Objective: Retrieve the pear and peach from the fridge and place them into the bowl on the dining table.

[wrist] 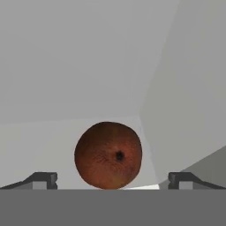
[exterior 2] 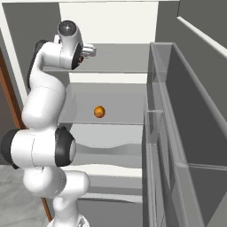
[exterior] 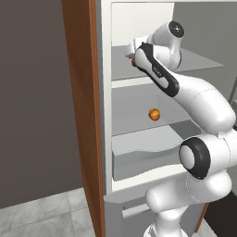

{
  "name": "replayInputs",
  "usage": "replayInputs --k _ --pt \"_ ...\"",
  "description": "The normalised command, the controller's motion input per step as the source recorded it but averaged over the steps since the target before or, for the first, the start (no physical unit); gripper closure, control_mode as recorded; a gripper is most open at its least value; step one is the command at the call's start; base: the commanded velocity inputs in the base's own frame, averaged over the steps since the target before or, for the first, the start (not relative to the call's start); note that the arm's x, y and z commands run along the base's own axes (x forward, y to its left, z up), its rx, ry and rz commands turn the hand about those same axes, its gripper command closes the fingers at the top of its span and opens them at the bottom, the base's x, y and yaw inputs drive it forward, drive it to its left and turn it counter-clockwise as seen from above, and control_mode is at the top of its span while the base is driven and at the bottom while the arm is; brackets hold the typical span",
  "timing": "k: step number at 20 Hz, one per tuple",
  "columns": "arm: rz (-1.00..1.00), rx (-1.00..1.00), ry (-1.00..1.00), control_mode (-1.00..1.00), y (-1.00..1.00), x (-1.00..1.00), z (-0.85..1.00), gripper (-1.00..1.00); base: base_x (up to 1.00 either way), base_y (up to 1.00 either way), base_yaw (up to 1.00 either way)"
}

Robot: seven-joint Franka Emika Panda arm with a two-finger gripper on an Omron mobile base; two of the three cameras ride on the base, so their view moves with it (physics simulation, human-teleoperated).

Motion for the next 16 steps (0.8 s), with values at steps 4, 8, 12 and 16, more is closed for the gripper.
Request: replayInputs --k 4,8,12,16 --pt "0.00 -0.02 0.00 -1.00 0.00 0.22 -0.11 -1.00 0.00 0.00 0.00" --pt "0.00 -0.04 0.00 -1.00 0.00 0.16 -0.12 -1.00 0.00 0.00 0.00" --pt "0.00 -0.04 0.00 -1.00 0.00 0.10 -0.08 -1.00 0.00 0.00 0.00" --pt "0.00 -0.05 0.01 -1.00 0.00 0.00 -0.03 -1.00 0.00 0.00 0.00"
